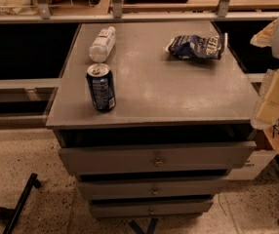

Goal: Move blue chip bag near pepsi can

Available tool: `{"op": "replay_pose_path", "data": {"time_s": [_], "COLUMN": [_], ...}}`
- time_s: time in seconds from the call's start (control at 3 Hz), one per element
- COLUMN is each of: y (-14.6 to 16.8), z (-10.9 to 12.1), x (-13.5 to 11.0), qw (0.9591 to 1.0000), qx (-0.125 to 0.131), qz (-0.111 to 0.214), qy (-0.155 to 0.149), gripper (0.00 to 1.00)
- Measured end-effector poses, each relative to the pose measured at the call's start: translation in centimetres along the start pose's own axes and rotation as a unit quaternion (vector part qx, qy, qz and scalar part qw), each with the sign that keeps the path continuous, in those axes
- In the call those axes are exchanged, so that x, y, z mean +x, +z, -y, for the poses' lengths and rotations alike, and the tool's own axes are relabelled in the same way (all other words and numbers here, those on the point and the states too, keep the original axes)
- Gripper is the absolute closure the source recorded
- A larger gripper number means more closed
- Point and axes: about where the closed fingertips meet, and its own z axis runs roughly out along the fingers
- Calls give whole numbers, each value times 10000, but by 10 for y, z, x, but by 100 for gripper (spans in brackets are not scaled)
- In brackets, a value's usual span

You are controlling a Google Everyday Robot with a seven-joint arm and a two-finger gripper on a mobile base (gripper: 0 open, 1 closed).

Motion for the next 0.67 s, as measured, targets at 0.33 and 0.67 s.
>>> {"op": "replay_pose_path", "data": {"time_s": [0.33,0.67], "y": [0,2], "z": [0,20], "x": [0,-11], "qw": [10000,9998], "qx": [2,184], "qz": [1,84], "qy": [0,-37], "gripper": [0,0]}}
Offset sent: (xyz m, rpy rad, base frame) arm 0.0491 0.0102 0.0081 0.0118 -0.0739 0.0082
